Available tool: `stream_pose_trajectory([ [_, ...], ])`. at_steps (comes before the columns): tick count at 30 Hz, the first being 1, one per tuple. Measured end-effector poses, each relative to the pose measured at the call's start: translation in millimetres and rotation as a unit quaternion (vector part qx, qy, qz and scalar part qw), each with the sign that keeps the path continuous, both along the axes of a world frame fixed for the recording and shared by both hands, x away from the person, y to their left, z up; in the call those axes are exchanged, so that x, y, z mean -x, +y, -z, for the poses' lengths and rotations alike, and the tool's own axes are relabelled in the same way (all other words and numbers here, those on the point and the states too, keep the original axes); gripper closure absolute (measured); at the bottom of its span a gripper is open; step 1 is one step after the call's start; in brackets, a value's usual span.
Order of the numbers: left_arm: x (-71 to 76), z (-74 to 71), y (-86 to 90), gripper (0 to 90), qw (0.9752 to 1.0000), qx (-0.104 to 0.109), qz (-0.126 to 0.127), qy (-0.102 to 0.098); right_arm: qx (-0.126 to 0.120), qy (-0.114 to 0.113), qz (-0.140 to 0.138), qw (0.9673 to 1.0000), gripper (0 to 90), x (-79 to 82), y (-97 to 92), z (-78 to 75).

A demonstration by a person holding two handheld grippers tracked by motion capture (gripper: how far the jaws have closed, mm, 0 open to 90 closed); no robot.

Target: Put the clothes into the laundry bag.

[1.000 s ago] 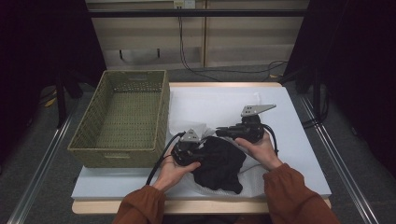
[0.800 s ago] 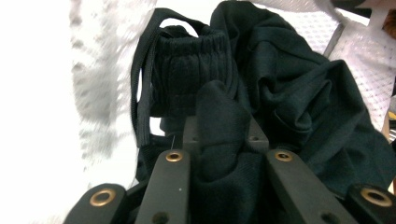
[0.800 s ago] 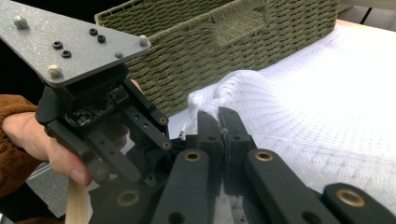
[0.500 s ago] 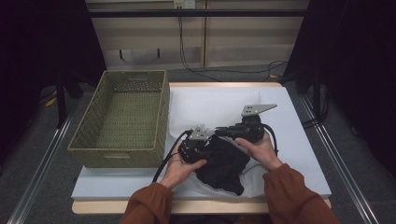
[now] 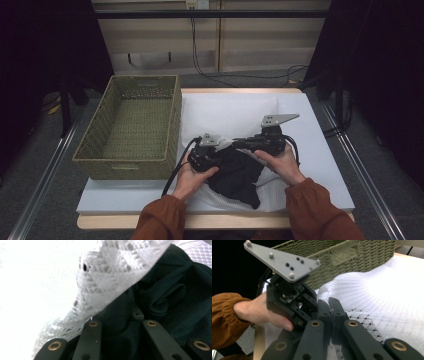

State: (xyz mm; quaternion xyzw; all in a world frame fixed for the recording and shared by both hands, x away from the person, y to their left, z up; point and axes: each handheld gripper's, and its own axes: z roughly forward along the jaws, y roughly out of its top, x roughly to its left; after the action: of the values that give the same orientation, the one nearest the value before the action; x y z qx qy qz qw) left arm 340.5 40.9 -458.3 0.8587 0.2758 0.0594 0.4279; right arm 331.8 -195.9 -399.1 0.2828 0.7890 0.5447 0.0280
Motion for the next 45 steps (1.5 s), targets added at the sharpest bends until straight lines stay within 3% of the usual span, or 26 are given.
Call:
stream_pose_trajectory([
  [2,1.2,-1.0,0.8,76.1,1.0,-0.003,0.005,-0.002,0.001,0.004,-0.004,1.0,89.5,0.5,-2.1,1.5],
  [4,2.5,-2.2,2.8,72.9,0.9999,0.008,0.008,-0.004,0.001,0.004,-0.003,1.0,89.5,1.5,-3.6,2.1],
  [10,11.6,-8.5,10.5,52.7,0.9995,0.029,0.011,-0.006,-0.003,0.011,-0.014,0.9998,89.5,0.3,-4.2,3.5],
  [17,25.3,-22.5,19.7,36.7,0.9991,0.033,0.018,-0.022,0.0,0.019,-0.009,0.9998,89.5,-2.8,-3.9,6.5],
  [21,31.6,-28.3,27.2,33.4,0.9979,0.058,0.02,-0.019,-0.001,0.02,-0.003,0.9998,89.4,-3.8,-5.2,7.2],
  [25,35.8,-33.3,31.1,33.8,0.9975,0.061,0.023,-0.029,0.0,0.021,-0.002,0.9998,89.4,-4.1,-6.1,7.8],
  [33,52.5,-40.6,35.0,34.4,0.9971,0.047,0.038,-0.046,0.003,0.023,0.003,0.9997,89.3,-4.2,-4.7,9.4],
  [38,61.1,-37.5,35.1,34.0,0.9965,0.045,0.055,-0.044,0.004,0.023,0.0,0.9997,89.3,-3.8,-3.7,9.3],
  [42,58.7,-25.0,25.9,30.9,0.9964,0.029,0.078,-0.02,0.005,0.024,-0.002,0.9997,89.3,-4.9,-3.3,10.9],
  [45,60.4,-15.9,17.5,27.8,0.9958,0.003,0.09,-0.015,0.007,0.025,-0.003,0.9996,89.3,-5.6,-2.9,11.7],
])
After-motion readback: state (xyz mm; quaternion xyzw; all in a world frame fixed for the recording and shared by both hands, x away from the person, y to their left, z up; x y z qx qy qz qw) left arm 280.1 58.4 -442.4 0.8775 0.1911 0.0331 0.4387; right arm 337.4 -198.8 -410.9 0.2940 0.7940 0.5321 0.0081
